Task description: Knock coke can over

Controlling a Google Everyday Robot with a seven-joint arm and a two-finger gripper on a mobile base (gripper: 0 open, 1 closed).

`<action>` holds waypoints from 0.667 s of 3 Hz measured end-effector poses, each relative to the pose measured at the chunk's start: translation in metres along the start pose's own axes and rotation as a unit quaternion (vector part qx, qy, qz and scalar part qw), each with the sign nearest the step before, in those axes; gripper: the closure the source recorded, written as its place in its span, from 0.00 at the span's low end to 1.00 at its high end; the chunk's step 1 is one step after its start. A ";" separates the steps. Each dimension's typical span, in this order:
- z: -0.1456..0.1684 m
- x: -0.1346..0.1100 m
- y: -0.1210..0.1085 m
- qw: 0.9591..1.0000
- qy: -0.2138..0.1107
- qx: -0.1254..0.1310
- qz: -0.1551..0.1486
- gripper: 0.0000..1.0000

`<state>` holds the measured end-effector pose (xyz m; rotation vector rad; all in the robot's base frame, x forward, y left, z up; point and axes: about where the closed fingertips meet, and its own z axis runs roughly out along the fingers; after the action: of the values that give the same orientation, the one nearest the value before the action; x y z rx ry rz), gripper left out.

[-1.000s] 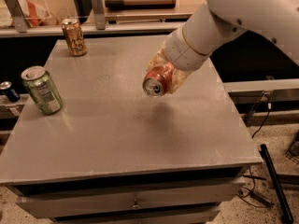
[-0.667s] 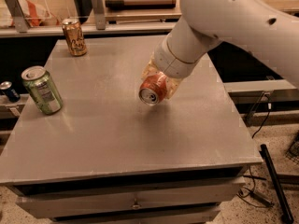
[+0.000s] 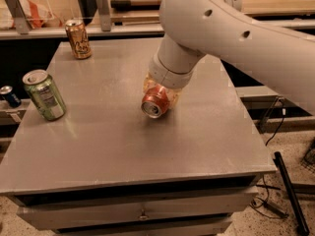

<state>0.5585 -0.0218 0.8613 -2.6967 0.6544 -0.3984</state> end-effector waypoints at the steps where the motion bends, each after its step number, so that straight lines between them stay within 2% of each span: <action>1: 0.004 -0.001 -0.001 1.000 0.001 -0.014 -0.004 0.59; 2: 0.006 -0.002 -0.001 1.000 -0.001 -0.022 -0.003 0.36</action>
Offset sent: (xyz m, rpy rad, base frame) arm 0.0020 0.0040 -0.0090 -0.0512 0.0364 -0.0051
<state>0.5592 -0.0183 0.8558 -2.7412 0.6611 -0.3886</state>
